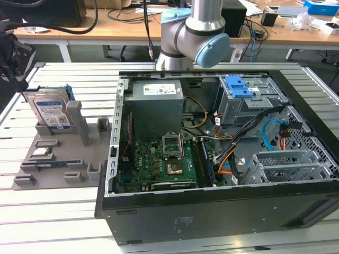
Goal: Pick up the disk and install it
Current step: 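Reach for the disk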
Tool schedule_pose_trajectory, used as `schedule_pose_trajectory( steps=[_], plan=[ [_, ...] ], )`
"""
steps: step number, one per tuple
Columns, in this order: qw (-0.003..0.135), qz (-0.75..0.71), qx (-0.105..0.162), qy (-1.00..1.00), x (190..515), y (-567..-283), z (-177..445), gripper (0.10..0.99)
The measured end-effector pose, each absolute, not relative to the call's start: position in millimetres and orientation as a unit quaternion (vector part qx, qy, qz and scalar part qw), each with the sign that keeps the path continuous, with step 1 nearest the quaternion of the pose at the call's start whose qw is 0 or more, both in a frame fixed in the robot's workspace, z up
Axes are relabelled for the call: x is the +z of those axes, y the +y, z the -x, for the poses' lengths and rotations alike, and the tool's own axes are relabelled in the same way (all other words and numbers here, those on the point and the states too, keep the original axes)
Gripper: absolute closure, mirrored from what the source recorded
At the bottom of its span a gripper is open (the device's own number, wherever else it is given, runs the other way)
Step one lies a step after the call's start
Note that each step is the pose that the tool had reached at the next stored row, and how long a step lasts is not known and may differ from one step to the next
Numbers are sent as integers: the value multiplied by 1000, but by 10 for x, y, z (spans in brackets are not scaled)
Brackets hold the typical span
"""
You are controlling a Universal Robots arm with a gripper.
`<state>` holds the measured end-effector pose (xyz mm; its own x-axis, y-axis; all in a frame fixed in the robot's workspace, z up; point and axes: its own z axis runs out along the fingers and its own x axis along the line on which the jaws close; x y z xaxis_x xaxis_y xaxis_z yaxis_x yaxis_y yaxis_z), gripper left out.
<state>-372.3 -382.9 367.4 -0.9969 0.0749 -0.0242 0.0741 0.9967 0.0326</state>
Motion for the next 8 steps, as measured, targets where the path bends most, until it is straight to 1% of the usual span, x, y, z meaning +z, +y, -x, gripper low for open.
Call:
schedule_pose_trajectory(
  steps=[8],
  plan=[
    [13,-37,10,999,3546,-3736,3806,980]
  ],
)
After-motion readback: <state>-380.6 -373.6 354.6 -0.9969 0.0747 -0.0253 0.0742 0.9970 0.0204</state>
